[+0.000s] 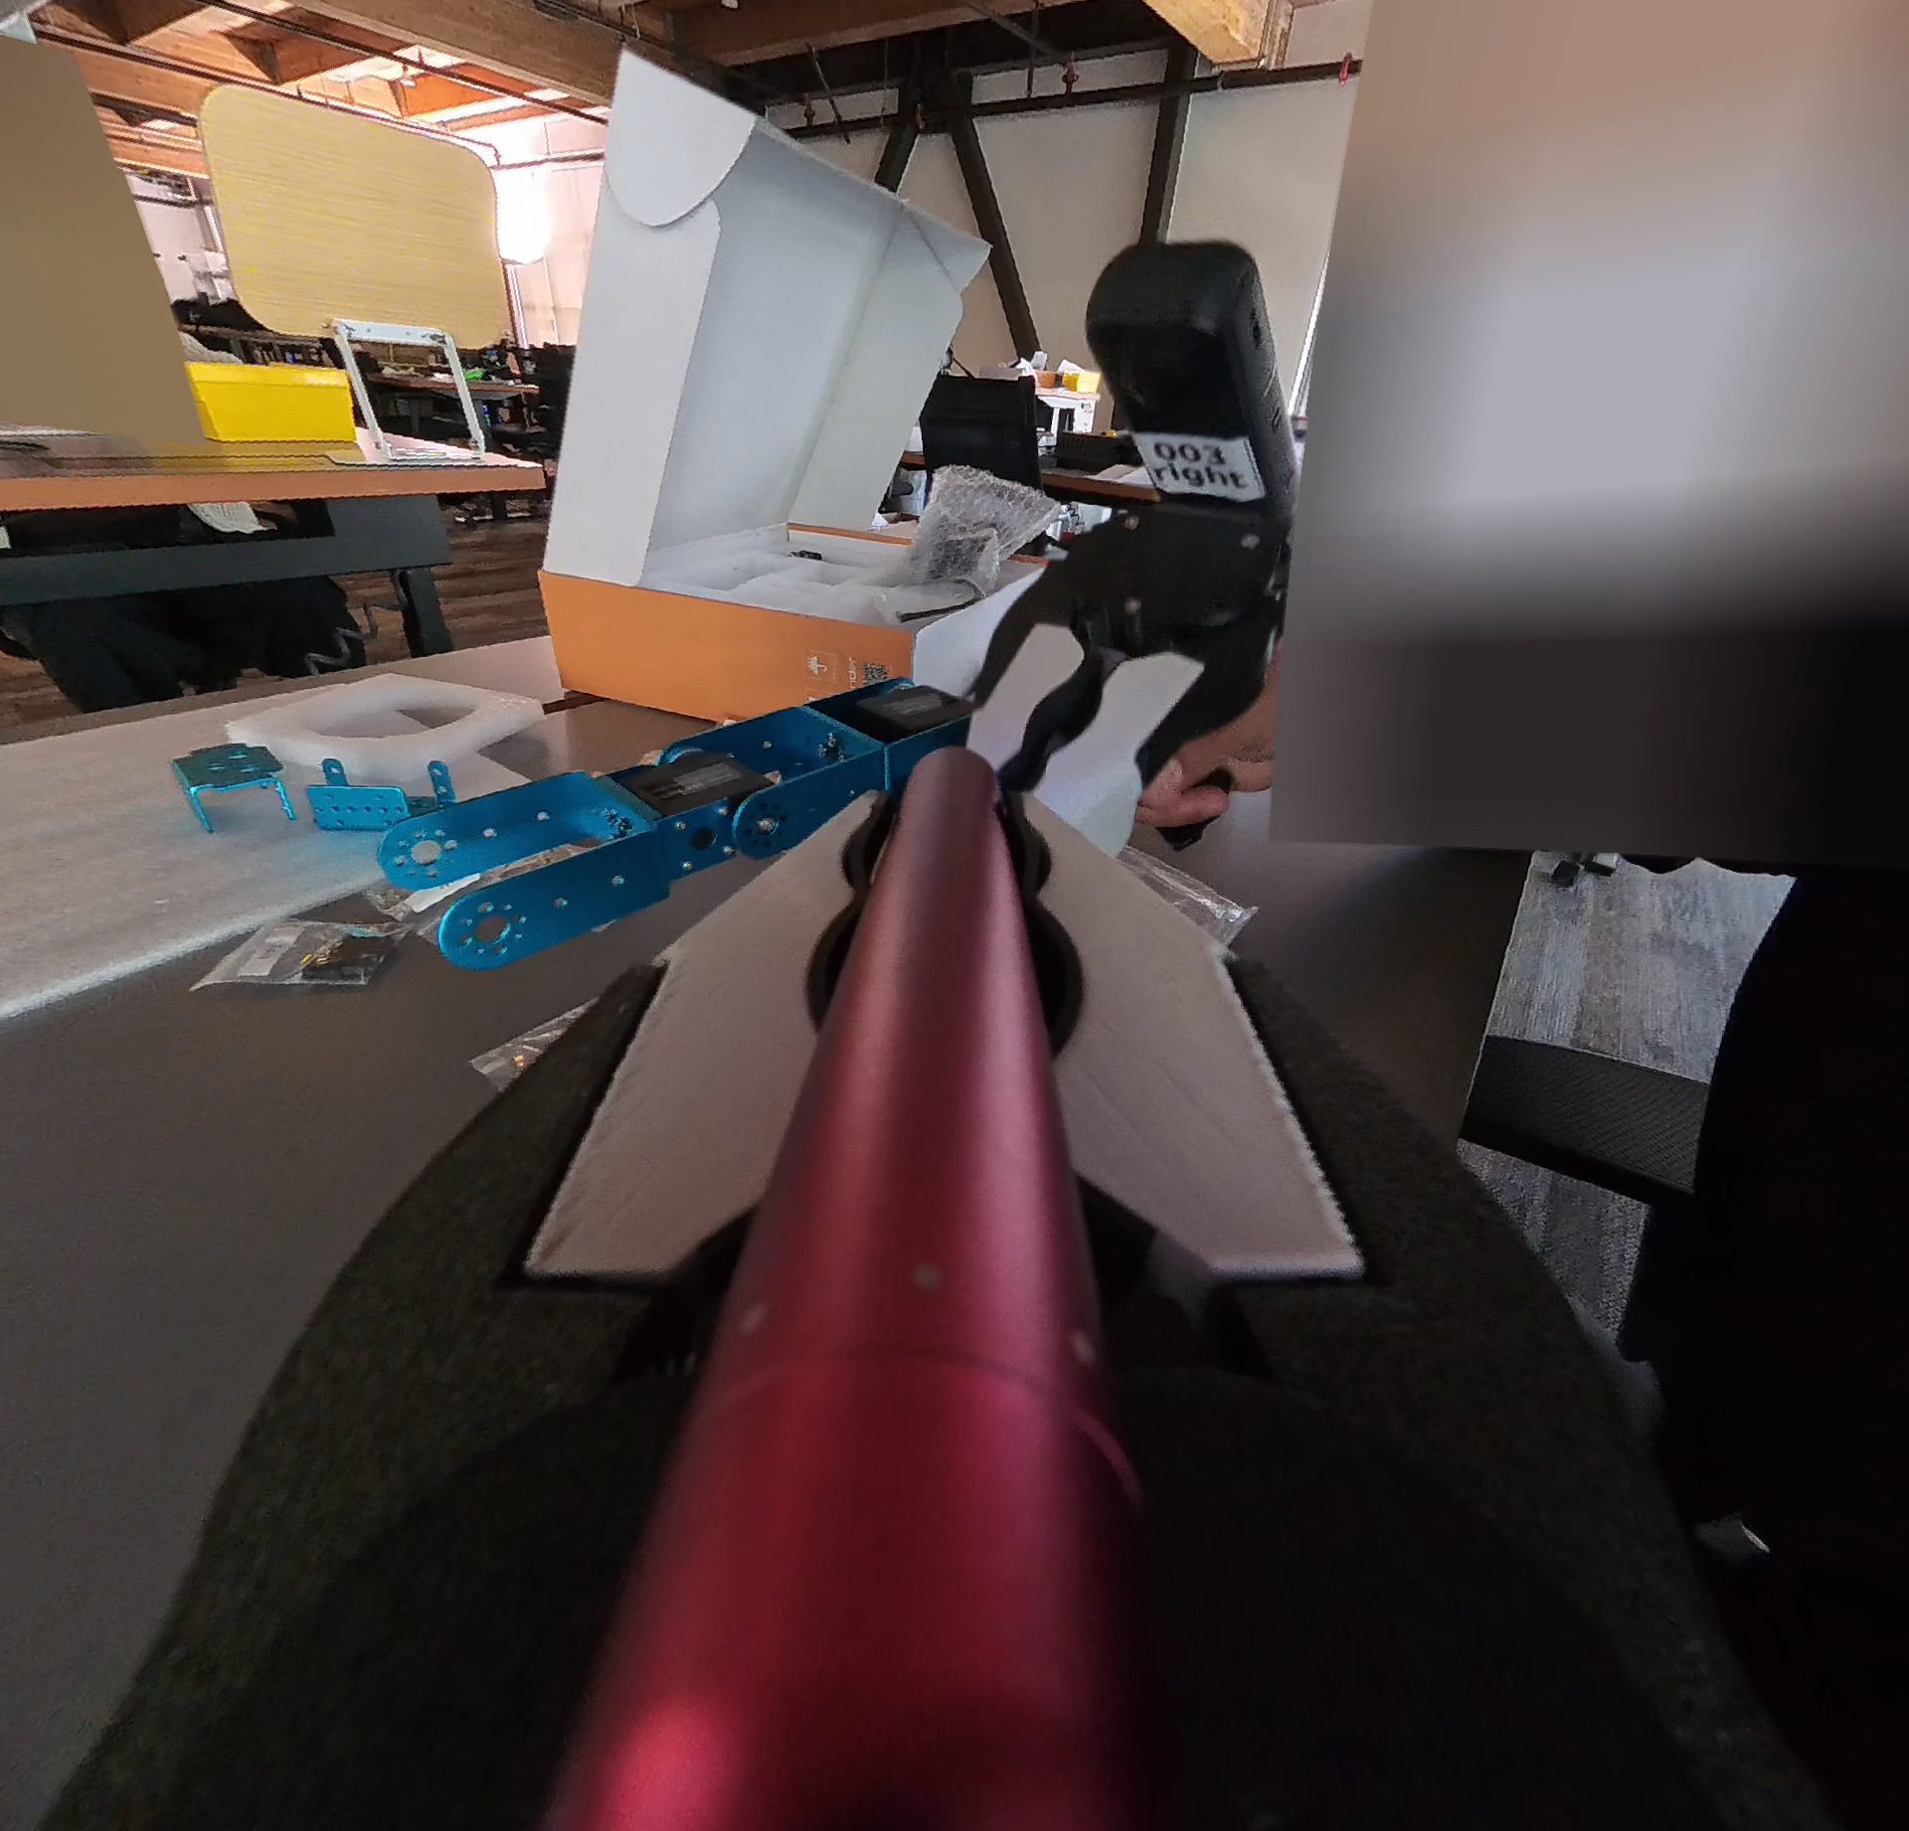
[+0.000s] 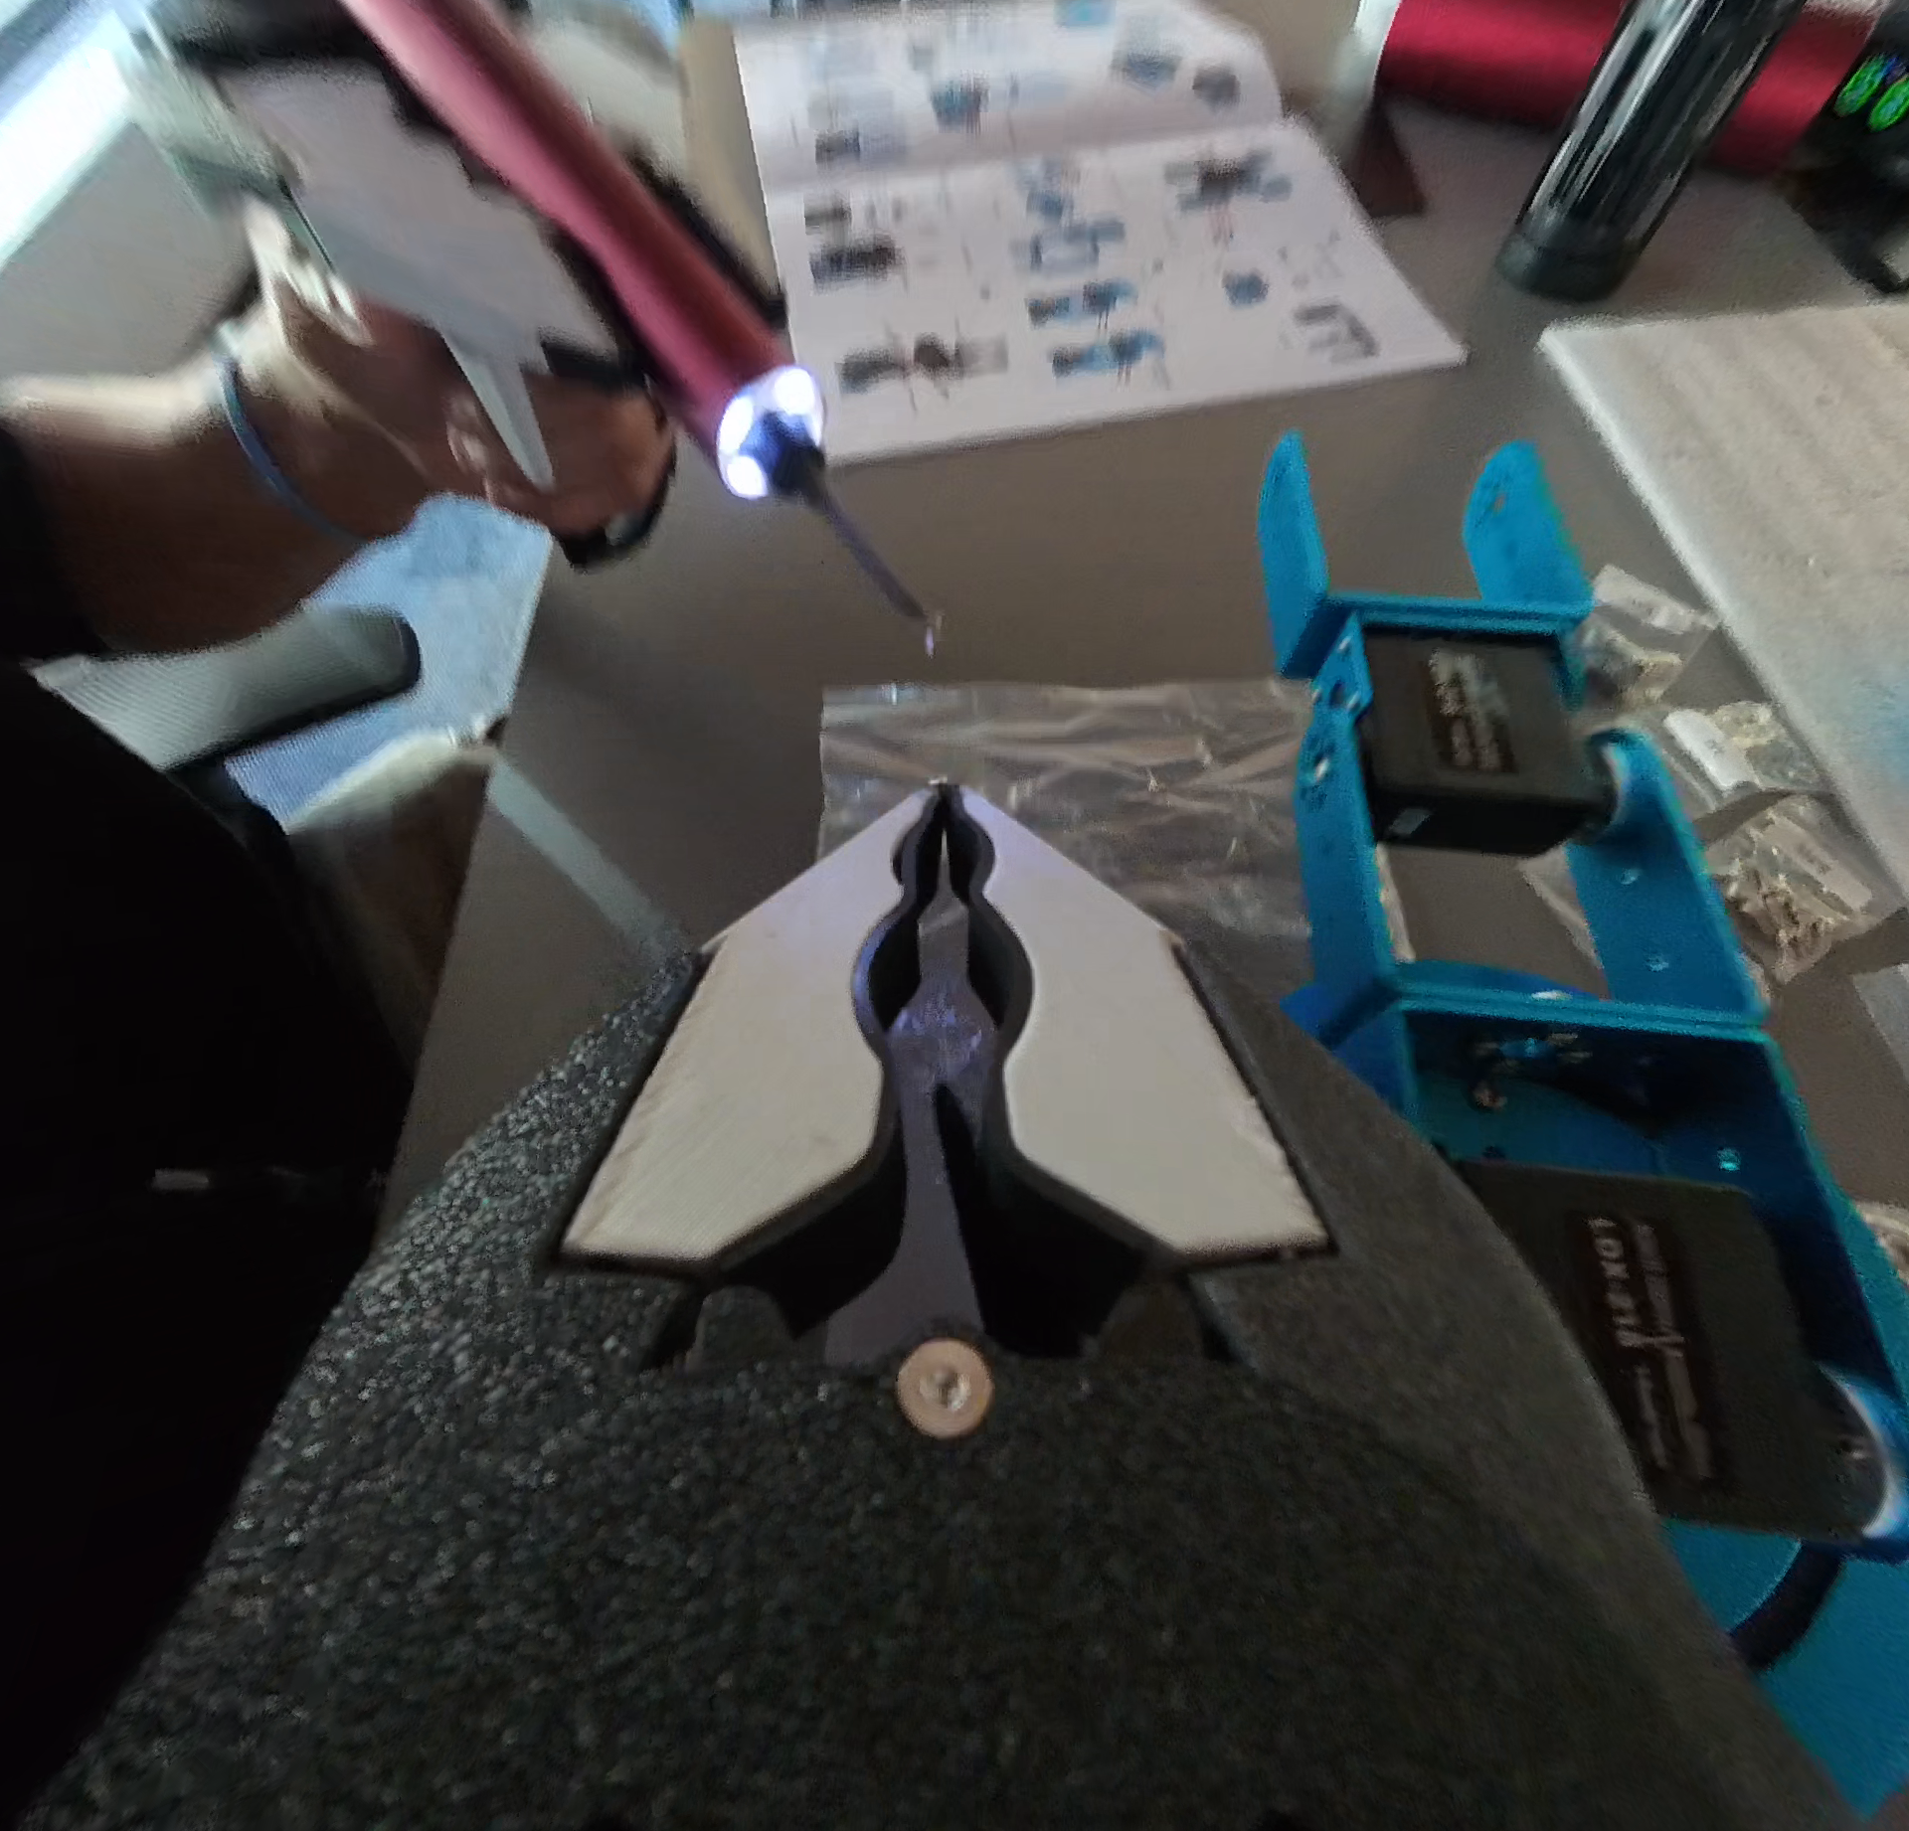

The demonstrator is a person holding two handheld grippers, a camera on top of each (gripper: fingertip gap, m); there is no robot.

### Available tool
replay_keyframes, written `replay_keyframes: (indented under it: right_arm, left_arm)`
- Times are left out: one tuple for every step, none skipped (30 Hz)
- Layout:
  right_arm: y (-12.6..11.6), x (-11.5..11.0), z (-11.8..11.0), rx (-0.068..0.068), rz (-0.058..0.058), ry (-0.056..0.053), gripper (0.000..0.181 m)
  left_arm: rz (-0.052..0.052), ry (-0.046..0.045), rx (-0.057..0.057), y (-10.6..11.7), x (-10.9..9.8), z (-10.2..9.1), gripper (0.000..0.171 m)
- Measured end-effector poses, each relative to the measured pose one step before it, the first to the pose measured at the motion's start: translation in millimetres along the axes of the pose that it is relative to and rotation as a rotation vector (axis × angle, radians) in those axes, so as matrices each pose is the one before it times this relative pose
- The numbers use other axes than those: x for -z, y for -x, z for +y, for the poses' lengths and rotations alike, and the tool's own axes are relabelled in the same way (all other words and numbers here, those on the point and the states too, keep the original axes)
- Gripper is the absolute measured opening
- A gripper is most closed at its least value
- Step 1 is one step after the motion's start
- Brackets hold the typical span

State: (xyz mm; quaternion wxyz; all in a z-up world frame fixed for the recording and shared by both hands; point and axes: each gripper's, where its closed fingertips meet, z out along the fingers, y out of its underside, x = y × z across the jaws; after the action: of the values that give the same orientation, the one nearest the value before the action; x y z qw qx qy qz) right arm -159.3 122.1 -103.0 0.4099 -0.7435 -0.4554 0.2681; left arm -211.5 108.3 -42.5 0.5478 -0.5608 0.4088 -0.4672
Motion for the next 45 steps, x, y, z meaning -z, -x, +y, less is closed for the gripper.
replay_keyframes:
  right_arm:
    - [1.33, -4.63, 12.75, 0.0193, 0.0070, 0.0818, 0.000]
    - [-0.20, -5.24, 12.36, 0.0248, 0.0230, 0.0807, 0.000]
    - [-1.65, -4.24, 7.95, 0.0343, 0.0425, 0.0553, 0.000]
    - [-1.04, -2.13, 3.37, 0.0327, 0.0466, 0.0316, 0.000]
    - [0.96, -1.26, 1.95, 0.0228, 0.0299, 0.0238, 0.000]
    - [0.83, -1.24, 2.60, 0.0168, 0.0224, 0.0264, 0.003]
    - [-0.67, -1.48, 3.97, 0.0167, 0.0221, 0.0310, 0.011]
    - [-2.33, -1.10, 2.33, 0.0096, 0.0196, 0.0166, 0.018]
    - [-0.46, 0.16, -1.40, -0.0081, -0.0021, -0.0121, 0.018]
    - [-0.18, 0.58, -2.01, -0.0183, -0.0114, -0.0139, 0.017]
    - [-0.74, 1.10, -2.64, -0.0163, -0.0101, -0.0157, 0.017]
    - [-2.94, 1.65, -4.01, -0.0112, 0.0059, -0.0242, 0.020]
    - [-4.83, 2.61, -5.83, -0.0026, 0.0198, -0.0348, 0.022]
    - [-2.82, 4.07, -10.33, -0.0024, 0.0107, -0.0632, 0.022]
    - [0.66, 5.31, -12.53, -0.0092, -0.0108, -0.0761, 0.022]
    - [1.80, 5.29, -12.38, -0.0153, -0.0197, -0.0715, 0.022]
    - [1.95, 4.22, -9.04, -0.0155, -0.0192, -0.0489, 0.018]
    - [-1.30, 2.97, -6.25, -0.0127, 0.0014, -0.0323, 0.018]
    - [-0.80, 2.76, -5.85, -0.0034, 0.0002, -0.0342, 0.016]
    - [2.60, 2.16, -4.36, -0.0040, -0.0197, -0.0268, 0.014]
    - [2.33, 1.32, -2.88, -0.0104, -0.0156, -0.0173, 0.013]
    - [2.71, 0.56, -2.31, -0.0034, -0.0146, -0.0146, 0.013]
    - [4.82, -0.25, -1.00, 0.0040, -0.0237, -0.0060, 0.014]
    - [0.61, -0.68, 0.51, 0.0088, 0.0063, 0.0045, 0.014]
    - [-0.63, -0.85, 0.84, 0.0191, 0.0167, 0.0059, 0.014]
    - [0.04, -0.42, -0.10, 0.0154, 0.0117, -0.0022, 0.013]
    - [-0.35, -0.46, 0.14, 0.0090, 0.0104, -0.0001, 0.013]
    - [0.37, -0.83, 1.29, 0.0088, 0.0028, 0.0084, 0.013]
    - [0.46, -0.51, 0.53, 0.0062, 0.0014, 0.0028, 0.012]
    - [-0.37, 0.14, 0.21, 0.0069, 0.0056, -0.0010, 0.004]
    - [-1.48, 0.53, -0.10, 0.0115, 0.0120, -0.0019, 0.001]
    - [-0.20, 0.06, 0.87, 0.0091, 0.0027, 0.0064, 0.001]
    - [-0.29, -0.35, 1.46, 0.0068, 0.0023, 0.0099, 0.001]
    - [0.12, -0.29, 1.03, 0.0101, 0.0022, 0.0062, 0.001]
    - [0.24, -0.37, 0.87, 0.0164, 0.0041, 0.0052, 0.001]
    - [-0.64, -0.32, 1.01, 0.0255, 0.0148, 0.0073, 0.001]
    - [-0.82, -0.59, 2.12, 0.0377, 0.0194, 0.0160, 0.000]
    - [-1.15, -0.63, 2.19, 0.0423, 0.0254, 0.0182, 0.000]
    - [-0.59, -0.07, 0.80, 0.0386, 0.0232, 0.0080, 0.000]
    - [0.86, -0.27, 0.62, 0.0327, 0.0129, 0.0085, 0.000]
    - [0.82, -0.20, 0.33, 0.0256, 0.0106, 0.0062, 0.000]
    - [0.50, -0.03, -0.02, 0.0200, 0.0104, 0.0035, 0.000]
    - [0.22, 0.11, -0.01, 0.0188, 0.0087, 0.0039, 0.000]
    - [-0.18, 0.07, 0.10, 0.0181, 0.0086, 0.0028, 0.000]
    - [0.16, 0.07, 0.00, 0.0098, 0.0035, 0.0023, 0.000]
  left_arm:
    - [0.0000, 0.00134, 0.0046, 0.96, 0.46, 1.18, 0.022]
    - [-0.0009, 0.00440, 0.0002, 0.70, 0.33, 1.67, 0.022]
    - [0.0004, 0.00566, 0.0012, 0.59, 0.08, 1.95, 0.022]
    - [0.0010, 0.00303, 0.0048, 0.41, 0.16, 1.55, 0.022]
    - [0.0006, 0.00224, 0.0057, 0.53, 0.17, 1.23, 0.022]
    - [-0.0020, 0.00358, 0.0081, 0.91, 0.31, 1.09, 0.022]
    - [-0.0036, 0.00076, 0.0143, 1.39, 0.45, 0.61, 0.023]
    - [-0.0007, -0.00028, 0.0208, 1.28, 0.49, 0.24, 0.022]
    - [0.0023, -0.00093, 0.0229, 1.00, 0.60, 0.35, 0.022]
    - [0.0018, -0.00539, 0.0220, 0.94, 0.66, -0.22, 0.022]
    - [-0.0013, -0.00647, 0.0179, 1.07, 0.54, -0.21, 0.022]
    - [-0.0025, -0.00380, 0.0161, 1.08, 0.29, 0.20, 0.022]
    - [-0.0021, -0.00379, 0.0161, 0.65, 0.29, 0.35, 0.022]
    - [0.0015, -0.00757, 0.0181, 0.06, 0.45, -0.03, 0.022]
    - [0.0092, -0.01042, 0.0229, -0.95, 0.49, -0.49, 0.022]
    - [0.0120, -0.01238, 0.0227, -1.49, 0.63, -0.90, 0.022]
    - [0.0118, -0.01411, 0.0184, -1.57, 0.71, -1.28, 0.022]
    - [0.0116, -0.01226, 0.0140, -1.64, 0.81, -1.25, 0.022]
    - [0.0081, -0.00994, 0.0075, -1.14, 0.62, -1.07, 0.022]
    - [0.0034, -0.00655, 0.0008, -0.76, 0.56, -0.64, 0.022]
    - [0.0008, -0.00129, -0.0052, -0.46, 0.27, 0.02, 0.022]
    - [-0.0005, -0.00011, -0.0081, -0.53, 0.13, 0.25, 0.022]
    - [-0.0030, 0.00096, -0.0063, -0.31, 0.03, 0.52, 0.022]
    - [-0.0011, 0.00376, -0.0041, -0.50, -0.13, 0.88, 0.022]
    - [0.0028, 0.00250, -0.0027, -1.09, -0.11, 0.78, 0.022]
    - [0.0030, 0.00131, -0.0022, -1.07, -0.13, 0.47, 0.022]
    - [0.0003, 0.00116, -0.0019, -0.73, -0.14, 0.45, 0.022]
    - [-0.0006, 0.00317, -0.0024, -0.41, -0.06, 0.58, 0.022]
    - [-0.0013, 0.00211, -0.0033, -0.23, -0.03, 0.41, 0.022]
    - [0.0004, -0.00261, -0.0011, -0.31, 0.37, -0.43, 0.022]
    - [0.0019, -0.00079, 0.0027, -0.30, 0.40, -0.31, 0.022]
    - [-0.0016, 0.00216, -0.0007, 0.16, 0.34, 0.11, 0.022]
    - [-0.0045, 0.00438, -0.0049, 0.45, 0.34, 0.24, 0.022]
    - [-0.0044, 0.00557, -0.0081, 0.23, 0.22, 0.55, 0.022]
    - [-0.0026, 0.00839, -0.0080, -0.21, 0.04, 0.93, 0.022]
    - [-0.0018, 0.01059, -0.0086, -0.59, -0.16, 1.14, 0.022]
    - [-0.0029, 0.01039, -0.0099, -0.66, -0.30, 1.18, 0.022]
    - [-0.0069, 0.01223, -0.0130, -0.37, -0.38, 1.34, 0.022]
    - [-0.0127, 0.01491, -0.0156, 0.32, -0.51, 1.65, 0.022]
    - [-0.0138, 0.01019, -0.0141, 0.47, -0.51, 1.10, 0.022]
    - [-0.0079, 0.00456, -0.0094, -0.25, -0.37, 0.37, 0.022]
    - [-0.0031, 0.00314, -0.0039, -0.77, -0.38, 0.14, 0.022]
    - [-0.0050, 0.00415, -0.0008, -0.08, -0.25, 0.25, 0.022]
    - [-0.0011, 0.00332, -0.0010, -0.46, -0.04, -0.01, 0.022]
    - [0.0014, 0.00058, -0.0021, -0.74, -0.01, -0.18, 0.023]
